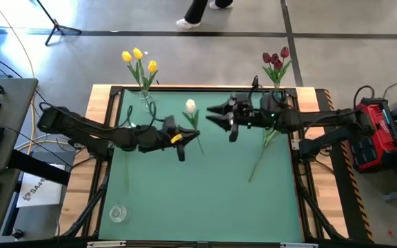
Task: Sort flowers into vase by color
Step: Put the bottom right white tulip into the bottom transparent vase
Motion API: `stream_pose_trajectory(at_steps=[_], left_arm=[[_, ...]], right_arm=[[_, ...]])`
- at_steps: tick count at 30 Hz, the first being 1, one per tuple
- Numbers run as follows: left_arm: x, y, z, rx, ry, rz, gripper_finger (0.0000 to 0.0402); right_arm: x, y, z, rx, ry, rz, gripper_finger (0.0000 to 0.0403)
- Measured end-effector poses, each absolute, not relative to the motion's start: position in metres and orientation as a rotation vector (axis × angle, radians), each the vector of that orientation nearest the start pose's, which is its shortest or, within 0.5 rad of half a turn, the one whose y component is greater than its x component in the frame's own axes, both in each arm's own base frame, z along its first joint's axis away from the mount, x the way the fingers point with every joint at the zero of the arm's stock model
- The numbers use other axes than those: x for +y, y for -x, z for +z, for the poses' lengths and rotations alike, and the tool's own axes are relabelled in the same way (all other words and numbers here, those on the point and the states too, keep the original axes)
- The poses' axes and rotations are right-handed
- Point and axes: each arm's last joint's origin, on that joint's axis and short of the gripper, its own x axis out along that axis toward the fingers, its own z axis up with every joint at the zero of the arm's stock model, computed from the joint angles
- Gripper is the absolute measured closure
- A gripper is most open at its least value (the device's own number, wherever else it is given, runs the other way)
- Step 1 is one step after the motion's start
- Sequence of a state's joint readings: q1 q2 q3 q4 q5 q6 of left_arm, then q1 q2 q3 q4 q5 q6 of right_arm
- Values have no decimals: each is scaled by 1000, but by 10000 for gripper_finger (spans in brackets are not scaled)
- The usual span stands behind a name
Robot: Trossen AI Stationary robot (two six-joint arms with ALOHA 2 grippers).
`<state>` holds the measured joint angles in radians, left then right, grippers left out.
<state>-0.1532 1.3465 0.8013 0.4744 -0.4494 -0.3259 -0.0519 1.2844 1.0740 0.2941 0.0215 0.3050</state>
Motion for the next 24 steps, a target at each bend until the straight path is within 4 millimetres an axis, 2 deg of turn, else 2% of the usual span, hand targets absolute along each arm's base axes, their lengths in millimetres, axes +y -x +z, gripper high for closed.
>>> stream_pose_trajectory(at_steps=[5, 8, 15, 24], left_arm=[[-52, -255, 300, 46, 289, 425, 401], [-67, -230, 307, 89, 272, 429, 401], [-98, -178, 308, 279, 197, 155, 401], [-118, -133, 314, 348, 361, -74, 401]], right_arm=[[-32, -277, 381, -93, -303, -169, 225], [-43, -269, 380, -59, -307, -220, 225], [-53, -267, 375, -8, -324, -245, 226], [-53, -267, 367, 64, -357, -260, 226]])
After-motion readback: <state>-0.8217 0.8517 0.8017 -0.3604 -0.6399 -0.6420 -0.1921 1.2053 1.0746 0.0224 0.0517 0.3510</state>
